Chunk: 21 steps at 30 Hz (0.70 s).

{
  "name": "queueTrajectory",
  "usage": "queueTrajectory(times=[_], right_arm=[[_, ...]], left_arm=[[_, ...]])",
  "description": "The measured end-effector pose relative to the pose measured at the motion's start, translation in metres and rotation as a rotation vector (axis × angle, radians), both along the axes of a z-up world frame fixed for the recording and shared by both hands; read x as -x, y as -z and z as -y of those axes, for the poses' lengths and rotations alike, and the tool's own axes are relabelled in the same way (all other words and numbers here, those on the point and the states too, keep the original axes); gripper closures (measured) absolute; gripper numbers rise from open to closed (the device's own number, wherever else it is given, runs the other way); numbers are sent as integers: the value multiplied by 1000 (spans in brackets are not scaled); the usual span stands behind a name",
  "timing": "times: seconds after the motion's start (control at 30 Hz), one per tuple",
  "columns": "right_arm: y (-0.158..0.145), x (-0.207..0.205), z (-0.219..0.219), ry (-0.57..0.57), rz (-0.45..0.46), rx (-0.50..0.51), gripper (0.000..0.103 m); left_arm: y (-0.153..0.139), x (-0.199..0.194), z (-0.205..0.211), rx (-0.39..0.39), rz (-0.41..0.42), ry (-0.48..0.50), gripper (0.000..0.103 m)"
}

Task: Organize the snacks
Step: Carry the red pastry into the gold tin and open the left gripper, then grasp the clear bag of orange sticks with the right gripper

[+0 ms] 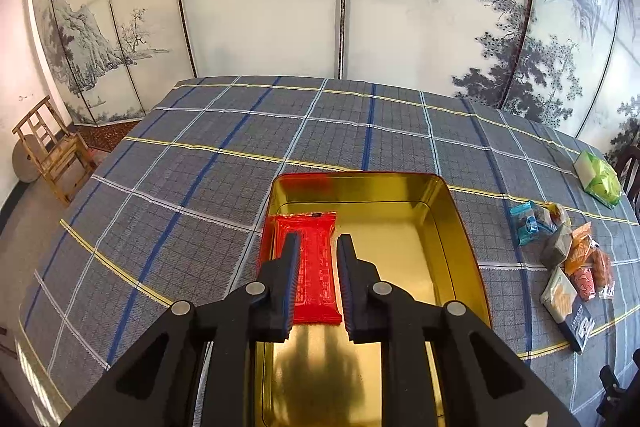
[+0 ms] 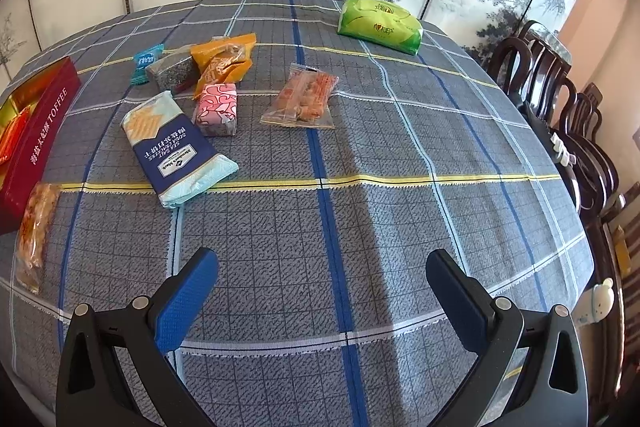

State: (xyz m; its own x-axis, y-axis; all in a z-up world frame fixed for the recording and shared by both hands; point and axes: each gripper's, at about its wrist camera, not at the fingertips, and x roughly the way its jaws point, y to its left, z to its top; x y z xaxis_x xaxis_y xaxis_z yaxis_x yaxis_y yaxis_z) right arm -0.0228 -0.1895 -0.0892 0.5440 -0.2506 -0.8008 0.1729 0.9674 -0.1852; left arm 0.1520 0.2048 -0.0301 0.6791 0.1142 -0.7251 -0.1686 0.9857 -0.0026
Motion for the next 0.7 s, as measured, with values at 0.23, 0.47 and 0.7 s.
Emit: queueTrajectory(times=[0.23, 0.47, 0.7], right_arm=[[-3, -33, 32, 33, 15, 7, 0], [-12, -118, 56, 75, 5, -11, 0], [16, -172, 49, 77, -95, -67, 0]], left_arm=[[-4, 45, 12, 2, 49, 54, 52], [-7, 98, 25, 34, 77, 92, 44], [1, 137, 29, 71, 67, 115, 43]])
